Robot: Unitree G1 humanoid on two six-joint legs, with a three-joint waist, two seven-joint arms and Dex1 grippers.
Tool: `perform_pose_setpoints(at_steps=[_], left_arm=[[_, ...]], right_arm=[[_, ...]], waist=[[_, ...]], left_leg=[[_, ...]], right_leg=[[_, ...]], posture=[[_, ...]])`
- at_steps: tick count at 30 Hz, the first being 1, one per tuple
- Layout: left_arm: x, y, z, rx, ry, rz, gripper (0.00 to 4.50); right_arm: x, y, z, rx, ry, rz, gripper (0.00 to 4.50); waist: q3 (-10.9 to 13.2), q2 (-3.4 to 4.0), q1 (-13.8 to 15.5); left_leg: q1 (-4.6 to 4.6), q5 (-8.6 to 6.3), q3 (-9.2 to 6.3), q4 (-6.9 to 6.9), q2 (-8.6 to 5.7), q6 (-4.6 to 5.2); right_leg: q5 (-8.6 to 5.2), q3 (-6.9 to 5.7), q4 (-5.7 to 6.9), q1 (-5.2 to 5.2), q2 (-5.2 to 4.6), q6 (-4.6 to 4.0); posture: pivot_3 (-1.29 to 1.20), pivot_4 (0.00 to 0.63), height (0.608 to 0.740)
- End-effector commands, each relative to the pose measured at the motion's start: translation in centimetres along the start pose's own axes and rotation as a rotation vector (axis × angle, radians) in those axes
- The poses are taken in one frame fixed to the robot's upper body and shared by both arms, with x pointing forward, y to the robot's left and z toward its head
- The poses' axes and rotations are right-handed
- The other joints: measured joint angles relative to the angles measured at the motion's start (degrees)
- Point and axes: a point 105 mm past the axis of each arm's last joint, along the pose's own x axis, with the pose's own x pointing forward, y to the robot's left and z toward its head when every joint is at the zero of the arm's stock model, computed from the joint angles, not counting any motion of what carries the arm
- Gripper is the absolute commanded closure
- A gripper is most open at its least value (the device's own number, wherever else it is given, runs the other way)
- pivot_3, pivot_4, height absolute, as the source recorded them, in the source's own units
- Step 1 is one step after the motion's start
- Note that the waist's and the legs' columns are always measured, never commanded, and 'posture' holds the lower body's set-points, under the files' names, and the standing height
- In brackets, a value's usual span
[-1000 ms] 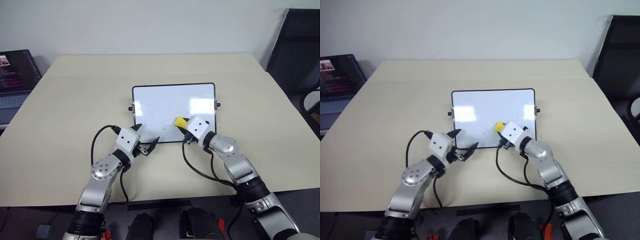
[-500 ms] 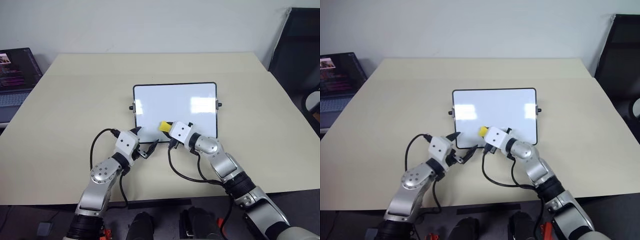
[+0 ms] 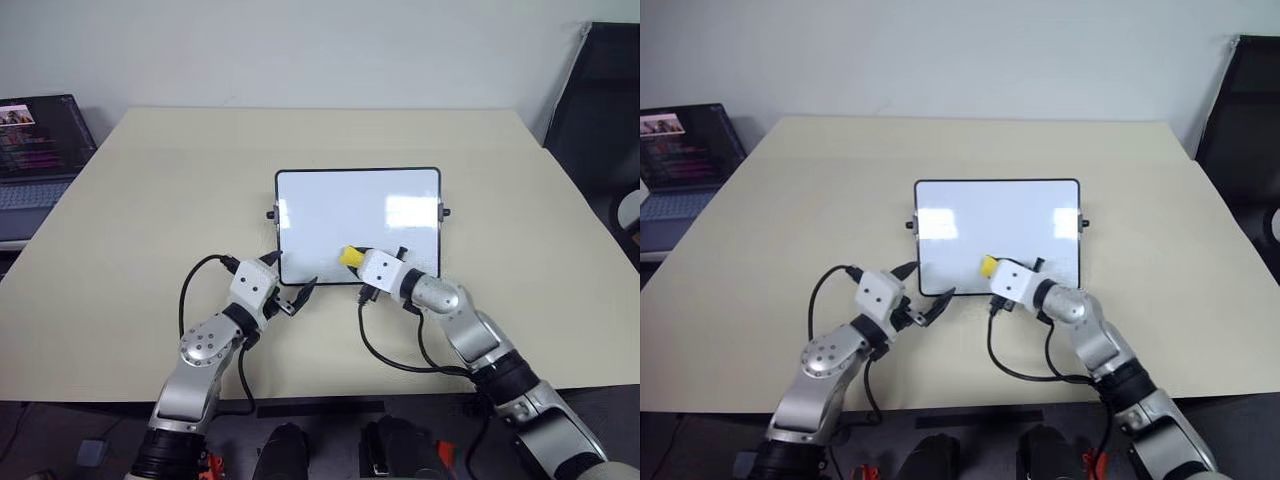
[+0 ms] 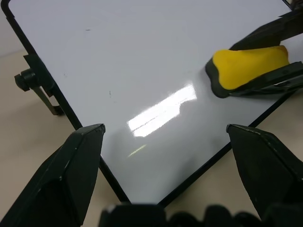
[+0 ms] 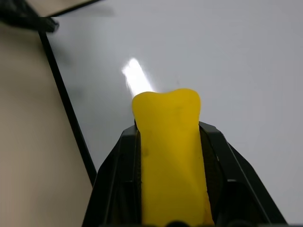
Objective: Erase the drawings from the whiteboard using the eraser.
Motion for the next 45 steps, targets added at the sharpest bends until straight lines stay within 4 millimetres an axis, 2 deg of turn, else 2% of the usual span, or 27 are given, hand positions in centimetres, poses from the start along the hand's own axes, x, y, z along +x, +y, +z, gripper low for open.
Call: perform_pose_setpoints(at_steps=[1, 5, 11, 14, 17, 20, 24, 29, 32, 35, 45], left_arm=[[0.3, 0.0, 1.1, 0.018, -0.041, -0.013, 0.0], [0.6, -0.2, 1.1, 0.014, -0.044, -0.029, 0.0], [1.1, -0.9, 1.5, -0.004, -0.072, -0.063, 0.0], [1.3, -1.5, 2.2, -0.03, -0.109, -0.095, 0.0], [1.3, -3.4, 3.5, -0.079, -0.174, -0.205, 0.0], [1.2, -5.3, 4.2, -0.124, -0.209, -0.316, 0.0], [1.2, -7.8, 4.6, -0.152, -0.219, -0.482, 0.0], [1.1, -9.3, 4.4, -0.136, -0.209, -0.664, 0.0], [1.3, -9.4, 4.0, -0.095, -0.192, -0.741, 0.0], [1.7, -9.0, 4.0, -0.091, -0.19, -0.764, 0.0], [2.1, -8.2, 2.7, 0.043, -0.151, -0.784, 0.0]], right_arm=[[-1.9, -0.8, -3.4, 0.039, 0.138, -0.036, 3.27], [-2.9, -1.7, -3.5, 0.057, 0.15, -0.077, 3.27], [-4.0, -2.8, -0.3, 0.162, -0.003, -0.16, 3.27], [-5.1, -3.2, 1.2, 0.239, -0.08, -0.187, 3.27], [-7.4, -5.0, 1.3, 0.319, -0.065, -0.315, 3.27], [-9.1, -6.2, 0.6, 0.374, -0.005, -0.409, 3.27], [-11.8, -6.7, -2.2, 0.473, 0.156, -0.508, 3.27], [-14.4, -7.4, -5.2, 0.558, 0.3, -0.589, 3.27], [-15.5, -7.2, -6.9, 0.631, 0.375, -0.606, 3.27], [-16.1, -6.9, -7.8, 0.685, 0.415, -0.609, 3.27], [-15.4, -6.0, -8.5, 0.883, 0.422, -0.626, 3.27]], waist=[[0.0, -0.01, 0.0], [0.0, -0.01, 0.0], [0.0, -0.01, 0.0], [0.0, 0.0, 0.0], [0.0, 0.02, -0.1], [0.0, 0.01, -0.4], [0.0, 0.01, -0.5], [0.0, 0.02, -0.5], [0.0, 0.02, -0.7], [0.0, 0.03, -0.8], [0.0, 0.03, -0.8]], left_leg=[[0.07, 0.0, -0.03, 0.0, 0.01, 0.0], [0.19, 0.0, 0.0, 0.0, 0.01, 0.0], [0.1, 0.0, -0.02, -0.02, 0.0, -0.01], [-0.19, -0.01, -0.03, -0.04, 0.01, -0.01], [-0.32, -0.01, -0.03, -0.08, 0.04, -0.02], [-0.32, -0.01, -0.01, -0.06, 0.02, -0.02], [-0.23, -0.01, -0.01, -0.04, 0.02, -0.02], [-0.25, -0.01, 0.01, -0.04, 0.01, -0.02], [-0.24, -0.01, 0.03, -0.05, 0.0, -0.01], [-0.23, -0.01, 0.04, -0.06, 0.01, -0.01], [-0.25, -0.01, 0.03, -0.06, 0.02, 0.0]], right_leg=[[0.0, -0.03, 0.01, 0.07, 0.0, 0.0], [-0.01, -0.01, 0.0, 0.19, 0.0, -0.02], [-0.01, -0.02, -0.09, 0.15, 0.01, 0.0], [0.0, -0.02, -0.12, -0.11, 0.01, 0.01], [0.0, -0.01, -0.11, -0.26, 0.03, 0.01], [0.0, 0.01, -0.09, -0.26, 0.02, 0.02], [-0.01, -0.01, -0.06, -0.2, 0.04, 0.01], [-0.01, -0.01, -0.06, -0.22, 0.06, 0.0], [-0.02, -0.02, -0.06, -0.22, 0.09, -0.01], [-0.02, -0.01, -0.07, -0.23, 0.11, -0.01], [-0.02, 0.02, -0.06, -0.24, 0.12, -0.01]], posture=[[0.0, 0.15, 0.74], [0.0, 0.15, 0.74], [0.0, 0.15, 0.74], [0.0, 0.15, 0.74], [0.0, 0.15, 0.74], [0.0, 0.15, 0.74], [0.0, 0.15, 0.74], [0.0, 0.15, 0.74], [0.0, 0.15, 0.74], [0.0, 0.15, 0.74], [0.0, 0.15, 0.74]])
